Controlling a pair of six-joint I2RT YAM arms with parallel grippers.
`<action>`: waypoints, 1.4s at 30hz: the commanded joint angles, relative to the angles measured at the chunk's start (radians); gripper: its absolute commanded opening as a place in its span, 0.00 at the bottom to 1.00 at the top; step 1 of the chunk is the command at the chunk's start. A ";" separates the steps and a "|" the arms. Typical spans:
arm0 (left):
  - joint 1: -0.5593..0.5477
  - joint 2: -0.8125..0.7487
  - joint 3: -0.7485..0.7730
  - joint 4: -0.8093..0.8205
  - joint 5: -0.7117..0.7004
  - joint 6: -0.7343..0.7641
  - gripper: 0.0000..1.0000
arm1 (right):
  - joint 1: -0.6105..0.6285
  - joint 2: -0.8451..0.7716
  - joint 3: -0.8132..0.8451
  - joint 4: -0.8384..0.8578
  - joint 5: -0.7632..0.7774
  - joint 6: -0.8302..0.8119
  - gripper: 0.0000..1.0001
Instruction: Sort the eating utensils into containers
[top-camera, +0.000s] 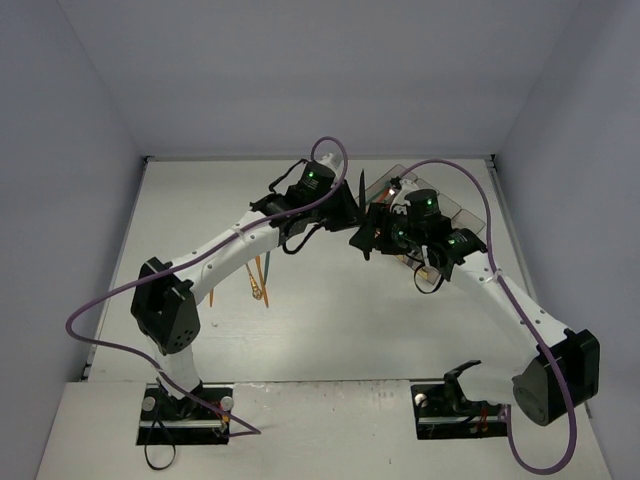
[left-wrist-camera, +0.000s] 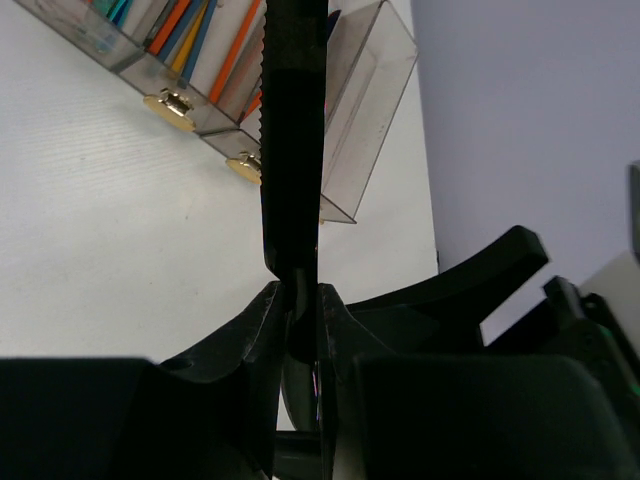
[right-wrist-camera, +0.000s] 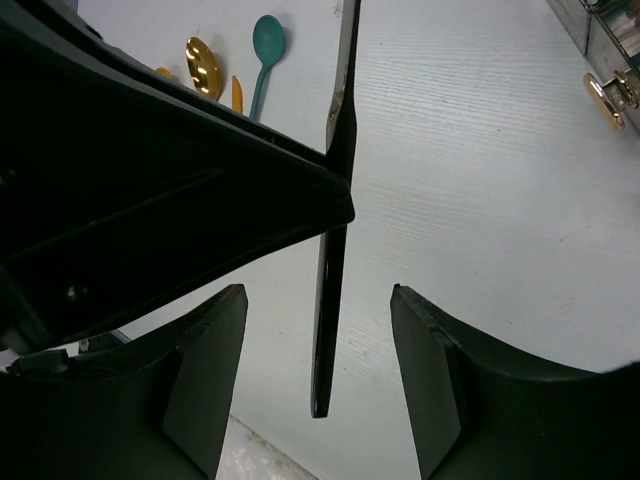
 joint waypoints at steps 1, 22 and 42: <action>-0.021 -0.087 0.031 0.106 -0.012 -0.019 0.00 | 0.016 0.003 0.031 0.062 0.049 0.001 0.49; -0.041 -0.117 -0.050 0.074 -0.093 0.077 0.25 | 0.017 -0.033 0.009 0.061 0.171 0.040 0.00; 0.194 -0.654 -0.471 -0.227 -0.552 0.445 0.83 | -0.196 0.069 -0.061 0.056 0.466 0.211 0.00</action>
